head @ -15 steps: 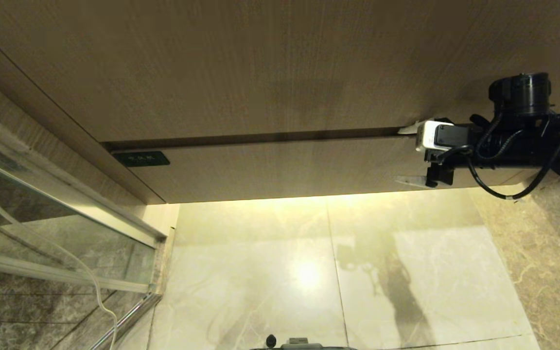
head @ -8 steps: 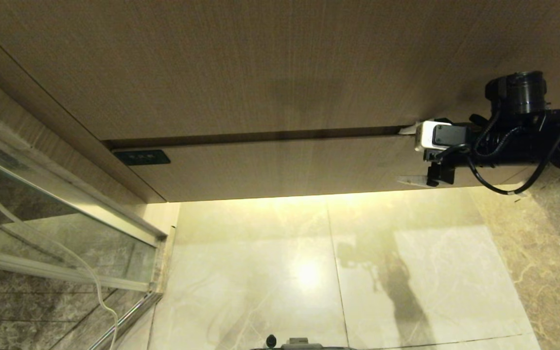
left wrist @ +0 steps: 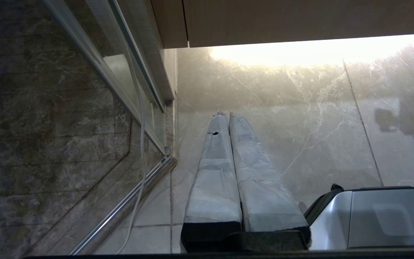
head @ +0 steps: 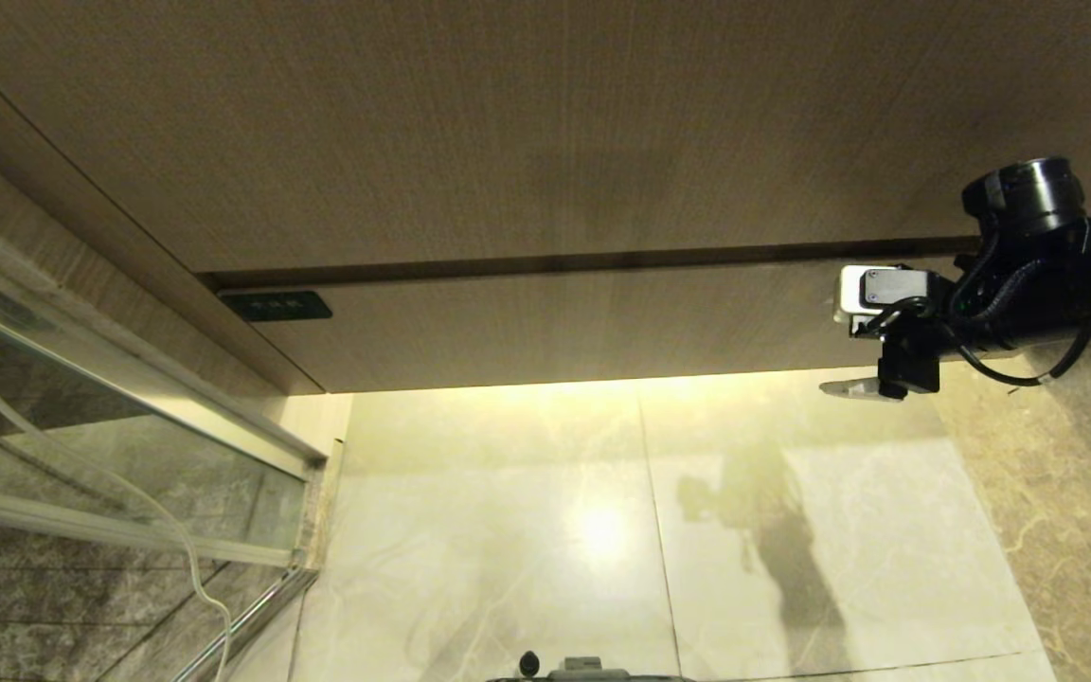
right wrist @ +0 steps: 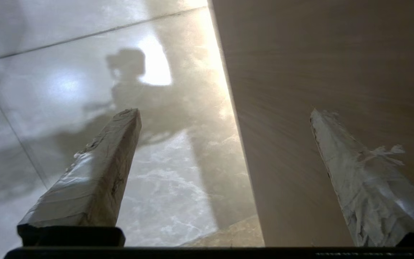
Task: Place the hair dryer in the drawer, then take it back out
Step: Pull open the drawer
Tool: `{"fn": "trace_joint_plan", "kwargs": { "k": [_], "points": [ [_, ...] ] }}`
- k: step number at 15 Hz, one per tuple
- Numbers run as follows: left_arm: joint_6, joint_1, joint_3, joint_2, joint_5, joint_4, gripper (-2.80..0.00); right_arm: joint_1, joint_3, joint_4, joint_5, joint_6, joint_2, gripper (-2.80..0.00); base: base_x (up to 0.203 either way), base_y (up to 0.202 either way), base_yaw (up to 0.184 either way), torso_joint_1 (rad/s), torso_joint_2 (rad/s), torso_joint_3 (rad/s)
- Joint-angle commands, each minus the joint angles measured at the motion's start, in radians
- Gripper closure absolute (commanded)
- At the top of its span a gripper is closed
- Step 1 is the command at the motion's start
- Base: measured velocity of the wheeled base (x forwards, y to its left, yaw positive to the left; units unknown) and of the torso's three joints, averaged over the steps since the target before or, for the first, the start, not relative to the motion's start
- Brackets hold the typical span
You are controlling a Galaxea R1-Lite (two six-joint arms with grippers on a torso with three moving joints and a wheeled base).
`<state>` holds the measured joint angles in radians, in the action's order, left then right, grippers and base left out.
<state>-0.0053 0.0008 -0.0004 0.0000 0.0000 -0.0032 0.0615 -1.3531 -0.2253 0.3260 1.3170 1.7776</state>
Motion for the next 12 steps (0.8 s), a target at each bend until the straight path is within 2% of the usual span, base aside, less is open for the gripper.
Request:
{"fn": "trace_joint_plan", "kwargs": {
  "k": [1, 3, 8, 12],
  "points": [
    [-0.001, -0.001, 0.000, 0.001, 0.001, 0.000, 0.00, 0.000, 0.004, -0.012, 0.007, 0.010, -0.030, -2.80, 0.000, 0.000, 0.000, 0.000, 0.00, 0.000],
    [-0.001, -0.001, 0.000, 0.000, 0.002, 0.000, 0.00, 0.000, -0.002, -0.065, -0.013, 0.001, -0.041, -2.80, 0.000, 0.000, 0.000, 0.000, 0.00, 0.000],
    [-0.001, -0.001, 0.000, 0.000, 0.000, 0.000, 0.00, 0.001, 0.020, -0.040, -0.004, 0.005, -0.119, -2.80, 0.000, 0.000, 0.000, 0.000, 0.00, 0.000],
    [-0.001, -0.001, 0.000, 0.002, 0.002, 0.000, 0.00, 0.011, 0.175, 0.127, 0.011, 0.019, -0.189, -2.80, 0.000, 0.000, 0.000, 0.000, 0.00, 0.000]
  ]
}}
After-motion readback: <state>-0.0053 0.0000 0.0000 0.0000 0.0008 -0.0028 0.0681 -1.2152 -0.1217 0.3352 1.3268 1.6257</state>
